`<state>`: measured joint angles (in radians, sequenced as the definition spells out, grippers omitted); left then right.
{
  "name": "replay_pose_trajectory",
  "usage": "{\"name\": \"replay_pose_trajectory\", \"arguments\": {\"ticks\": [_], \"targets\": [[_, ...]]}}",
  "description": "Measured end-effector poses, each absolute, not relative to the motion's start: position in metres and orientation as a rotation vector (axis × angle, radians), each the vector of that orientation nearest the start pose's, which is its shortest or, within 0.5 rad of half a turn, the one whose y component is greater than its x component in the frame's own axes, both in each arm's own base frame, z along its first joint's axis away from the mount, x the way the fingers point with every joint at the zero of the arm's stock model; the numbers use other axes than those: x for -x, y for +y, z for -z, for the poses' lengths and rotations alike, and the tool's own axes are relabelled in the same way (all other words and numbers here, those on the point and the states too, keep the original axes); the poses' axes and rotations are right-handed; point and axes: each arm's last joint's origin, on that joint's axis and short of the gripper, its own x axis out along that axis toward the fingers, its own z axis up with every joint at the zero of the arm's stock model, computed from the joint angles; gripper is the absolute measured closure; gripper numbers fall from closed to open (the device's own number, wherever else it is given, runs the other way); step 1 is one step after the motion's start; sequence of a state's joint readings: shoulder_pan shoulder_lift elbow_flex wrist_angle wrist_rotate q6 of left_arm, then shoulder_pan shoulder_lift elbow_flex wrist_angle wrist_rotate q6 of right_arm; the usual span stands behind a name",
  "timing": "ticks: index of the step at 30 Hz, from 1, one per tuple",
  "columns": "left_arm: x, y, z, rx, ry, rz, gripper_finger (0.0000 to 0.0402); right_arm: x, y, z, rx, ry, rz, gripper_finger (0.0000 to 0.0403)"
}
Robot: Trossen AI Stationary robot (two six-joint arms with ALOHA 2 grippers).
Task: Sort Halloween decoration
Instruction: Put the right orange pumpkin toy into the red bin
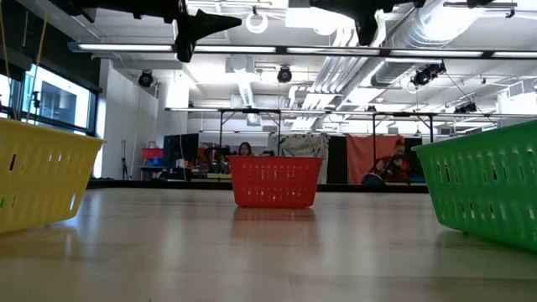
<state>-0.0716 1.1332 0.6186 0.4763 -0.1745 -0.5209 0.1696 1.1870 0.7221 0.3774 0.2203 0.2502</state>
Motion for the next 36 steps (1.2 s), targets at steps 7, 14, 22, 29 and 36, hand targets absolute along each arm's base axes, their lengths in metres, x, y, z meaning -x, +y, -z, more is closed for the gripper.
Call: {"name": "replay_pose_trajectory", "arguments": {"ticks": [7,14,22,29,36], "targets": [[-0.247,-0.013,-0.271,0.516,0.010,-0.110,0.0204,-0.260,0.038,-0.282,-0.242,0.103,0.080,0.0316],[-0.247,-0.013,-0.274,0.554,-0.022,-0.101,0.0204,-0.263,0.035,-0.275,-0.332,0.139,0.105,0.0316],[-0.244,-0.013,-0.300,0.518,-0.284,-0.034,0.0204,-0.306,0.025,-0.262,-0.291,0.293,0.080,0.0316],[-0.243,-0.013,-0.305,0.493,-0.321,-0.029,0.0204,-0.344,0.017,-0.227,-0.182,0.572,0.082,0.0316],[-0.243,-0.013,-0.305,0.493,-0.321,-0.029,0.0204,-0.360,0.006,-0.179,-0.174,0.808,0.140,0.0316]]}}
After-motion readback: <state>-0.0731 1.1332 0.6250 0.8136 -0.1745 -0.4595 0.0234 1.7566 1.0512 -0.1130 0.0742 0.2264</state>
